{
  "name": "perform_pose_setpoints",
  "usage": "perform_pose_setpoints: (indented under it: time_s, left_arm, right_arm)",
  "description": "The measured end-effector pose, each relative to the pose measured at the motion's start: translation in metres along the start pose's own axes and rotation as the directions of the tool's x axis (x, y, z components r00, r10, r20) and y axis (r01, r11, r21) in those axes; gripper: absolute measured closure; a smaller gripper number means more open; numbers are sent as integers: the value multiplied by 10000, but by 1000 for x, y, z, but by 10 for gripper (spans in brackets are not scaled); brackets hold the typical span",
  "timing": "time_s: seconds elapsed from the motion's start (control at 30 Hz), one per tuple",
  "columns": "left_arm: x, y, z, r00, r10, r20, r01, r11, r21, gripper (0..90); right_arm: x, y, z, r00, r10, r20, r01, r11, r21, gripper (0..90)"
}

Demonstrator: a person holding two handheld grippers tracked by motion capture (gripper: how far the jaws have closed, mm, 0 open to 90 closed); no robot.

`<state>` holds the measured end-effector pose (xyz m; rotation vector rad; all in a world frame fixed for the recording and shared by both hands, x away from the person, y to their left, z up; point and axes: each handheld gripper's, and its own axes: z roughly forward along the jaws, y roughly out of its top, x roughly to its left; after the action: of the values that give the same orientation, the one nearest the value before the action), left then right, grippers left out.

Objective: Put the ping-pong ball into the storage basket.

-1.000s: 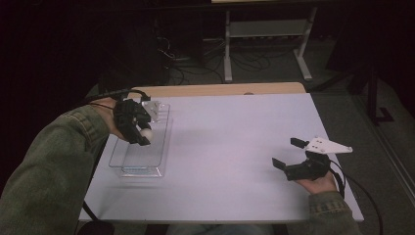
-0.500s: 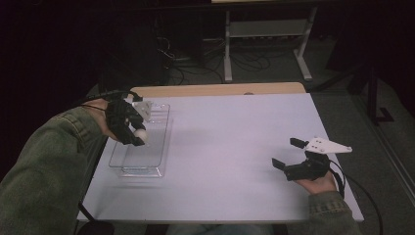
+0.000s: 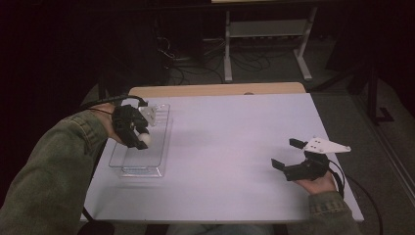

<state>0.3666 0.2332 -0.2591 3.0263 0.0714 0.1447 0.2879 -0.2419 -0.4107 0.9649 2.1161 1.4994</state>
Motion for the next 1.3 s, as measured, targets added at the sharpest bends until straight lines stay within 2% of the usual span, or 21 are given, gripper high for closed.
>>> perform_pose_setpoints:
  time_s: [0.4, 0.73, 1.0, 1.07, 1.17, 1.3]
  left_arm:
    - [1, 2, 10, 9999, 93, 135, -93, 9999, 53, 512]
    - [3, -8, 31, 9985, -218, 499, 221, 9997, -58, 512]
    - [5, -10, 37, 9984, -279, 482, 285, 9995, -133, 512]
    - [6, -11, 38, 9981, -433, 427, 446, 9985, -305, 512]
    - [8, -11, 40, 9980, -457, 427, 473, 9982, -364, 512]
    - [9, -11, 46, 9976, -476, 508, 493, 9982, -330, 512]
  right_arm:
    - [-1, 0, -2, 10000, 54, 11, -54, 10000, -62, 0]
    - [-2, -1, -3, 9999, 127, 89, -127, 9999, -77, 0]
    - [-1, -1, -3, 9999, 106, 72, -106, 9999, -24, 0]
    - [-2, -1, -3, 9999, 120, 54, -119, 9999, -57, 0]
    - [-2, -1, -3, 9999, 104, 7, -104, 9999, -61, 0]
    - [-3, -1, -3, 10000, 86, -33, -87, 9999, -88, 0]
